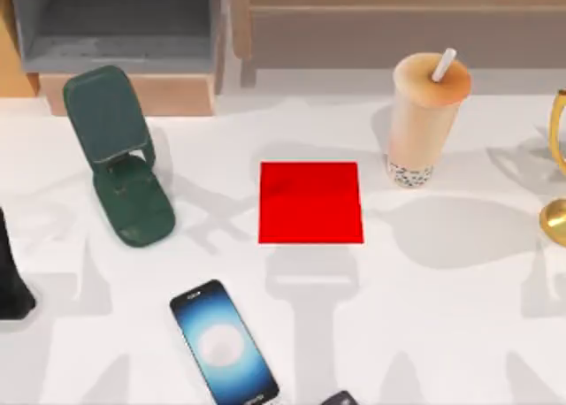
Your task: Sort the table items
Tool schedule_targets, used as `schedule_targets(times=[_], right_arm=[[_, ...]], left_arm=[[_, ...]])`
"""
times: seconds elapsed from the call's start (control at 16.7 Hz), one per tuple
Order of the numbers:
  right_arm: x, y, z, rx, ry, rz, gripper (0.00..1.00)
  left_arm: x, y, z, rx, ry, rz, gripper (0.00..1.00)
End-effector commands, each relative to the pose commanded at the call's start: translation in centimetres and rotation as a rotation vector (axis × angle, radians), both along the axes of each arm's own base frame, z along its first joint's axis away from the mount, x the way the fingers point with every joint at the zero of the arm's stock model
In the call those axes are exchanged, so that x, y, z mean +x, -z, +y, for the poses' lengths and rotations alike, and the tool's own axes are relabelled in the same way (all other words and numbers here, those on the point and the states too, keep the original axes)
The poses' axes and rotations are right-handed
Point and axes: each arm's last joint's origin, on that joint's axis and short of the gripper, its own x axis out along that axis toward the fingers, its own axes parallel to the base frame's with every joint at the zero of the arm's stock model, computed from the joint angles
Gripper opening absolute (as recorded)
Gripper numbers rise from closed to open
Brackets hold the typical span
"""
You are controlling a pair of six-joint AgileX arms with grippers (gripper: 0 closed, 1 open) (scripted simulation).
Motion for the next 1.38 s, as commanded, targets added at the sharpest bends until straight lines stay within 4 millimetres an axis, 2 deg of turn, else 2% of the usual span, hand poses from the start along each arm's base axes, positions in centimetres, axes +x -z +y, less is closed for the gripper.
schedule_targets(times=[0.18,0.36,0.54,0.72,0.9,1.08,1.2,1.38], right_arm=[[0.0,0.0,0.0,0.000,0.000,0.000,1.00],[0.0,0.0,0.0,0.000,0.000,0.000,1.00],[0.0,0.0,0.0,0.000,0.000,0.000,1.00],[0.0,0.0,0.0,0.000,0.000,0.000,1.00],[0.0,0.0,0.0,0.000,0.000,0.000,1.00],[0.0,0.0,0.0,0.000,0.000,0.000,1.00],[0.0,0.0,0.0,0.000,0.000,0.000,1.00],[0.0,0.0,0.0,0.000,0.000,0.000,1.00]], left_arm=[[0.0,-0.2,0.0,-0.001,-0.002,0.004,1.00],[0.1,-2.2,0.2,-0.008,-0.018,0.041,1.00],[0.6,-6.2,0.5,-0.016,-0.050,0.106,1.00],[2.4,-11.0,1.1,-0.021,-0.086,0.209,1.00],[5.9,-15.0,2.0,-0.027,-0.119,0.364,1.00],[11.1,-17.2,3.4,-0.040,-0.144,0.572,1.00],[15.1,-17.3,4.5,-0.055,-0.156,0.729,1.00],[20.9,-15.4,6.5,-0.086,-0.170,0.977,1.00]])
